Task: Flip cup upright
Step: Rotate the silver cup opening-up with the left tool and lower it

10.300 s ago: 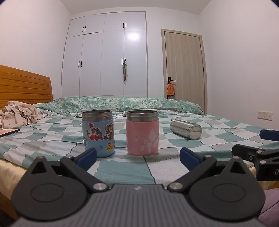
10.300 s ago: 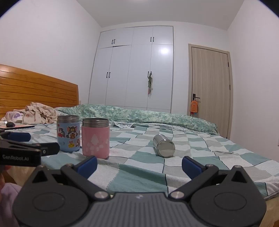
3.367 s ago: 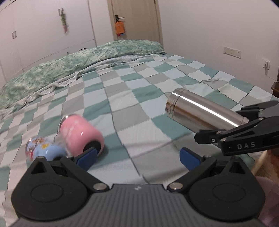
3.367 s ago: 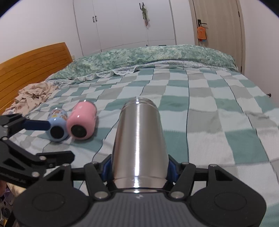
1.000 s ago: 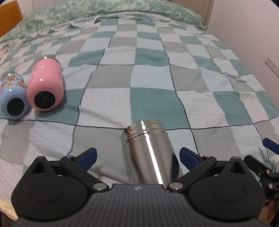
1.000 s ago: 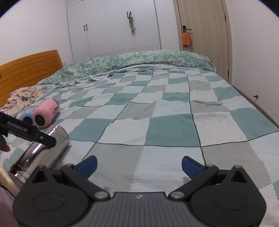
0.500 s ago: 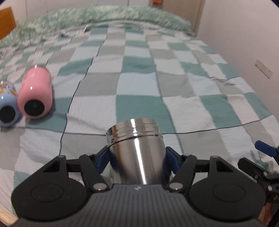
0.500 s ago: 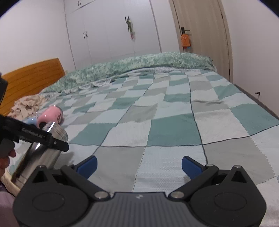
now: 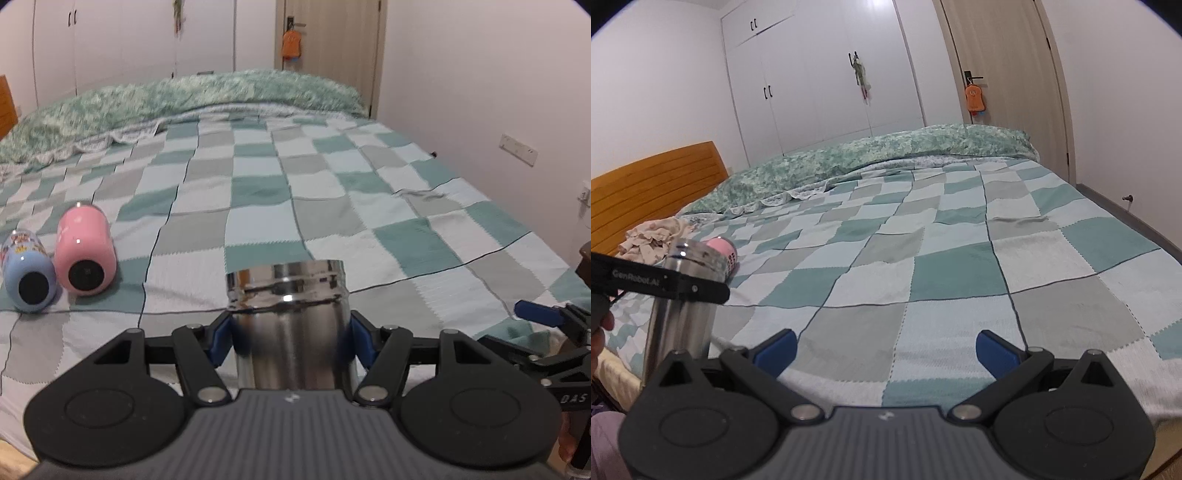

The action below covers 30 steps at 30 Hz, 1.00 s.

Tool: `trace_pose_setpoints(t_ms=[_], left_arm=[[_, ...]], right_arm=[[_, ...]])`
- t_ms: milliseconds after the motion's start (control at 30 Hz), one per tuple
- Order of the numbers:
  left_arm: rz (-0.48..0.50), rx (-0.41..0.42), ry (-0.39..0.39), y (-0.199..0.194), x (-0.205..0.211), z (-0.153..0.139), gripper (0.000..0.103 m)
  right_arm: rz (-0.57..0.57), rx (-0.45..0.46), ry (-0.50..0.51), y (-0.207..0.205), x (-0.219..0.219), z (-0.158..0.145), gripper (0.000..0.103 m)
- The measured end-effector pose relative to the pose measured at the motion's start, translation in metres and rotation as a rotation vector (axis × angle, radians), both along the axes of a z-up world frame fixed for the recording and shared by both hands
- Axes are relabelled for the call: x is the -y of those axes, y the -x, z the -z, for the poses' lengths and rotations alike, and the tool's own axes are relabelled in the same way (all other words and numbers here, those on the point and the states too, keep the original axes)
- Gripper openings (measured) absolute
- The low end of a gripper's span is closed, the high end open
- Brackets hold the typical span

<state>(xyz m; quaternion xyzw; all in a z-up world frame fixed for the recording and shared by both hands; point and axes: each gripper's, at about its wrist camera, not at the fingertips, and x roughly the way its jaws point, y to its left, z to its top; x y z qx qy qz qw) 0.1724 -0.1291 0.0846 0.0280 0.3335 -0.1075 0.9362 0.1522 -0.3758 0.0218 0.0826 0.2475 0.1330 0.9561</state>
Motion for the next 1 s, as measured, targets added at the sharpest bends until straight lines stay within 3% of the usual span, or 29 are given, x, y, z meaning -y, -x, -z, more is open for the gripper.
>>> trace_pose_setpoints(t_ms=[267, 500, 667, 933, 1000], left_arm=[[0.060, 0.121, 0.010, 0.024, 0.013, -0.030, 0.063], [0.084, 0.225, 0.033, 0.008, 0.043, -0.046, 0.063], [0.097, 0.258, 0.016, -0.008, 0.066, -0.038, 0.063], [0.085, 0.164, -0.010, -0.040, 0.075, 0.008, 0.062], [0.093, 0.206, -0.001, -0.038, 0.072, 0.015, 0.062]], right_arm=[[0.009, 0.032, -0.017, 0.016, 0.003, -0.007, 0.103], [0.042, 0.069, -0.017, 0.017, 0.013, -0.011, 0.103], [0.067, 0.072, -0.026, 0.012, 0.021, -0.007, 0.103], [0.072, 0.066, -0.017, -0.001, 0.024, 0.003, 0.103], [0.074, 0.065, -0.020, -0.003, 0.024, 0.005, 0.103]])
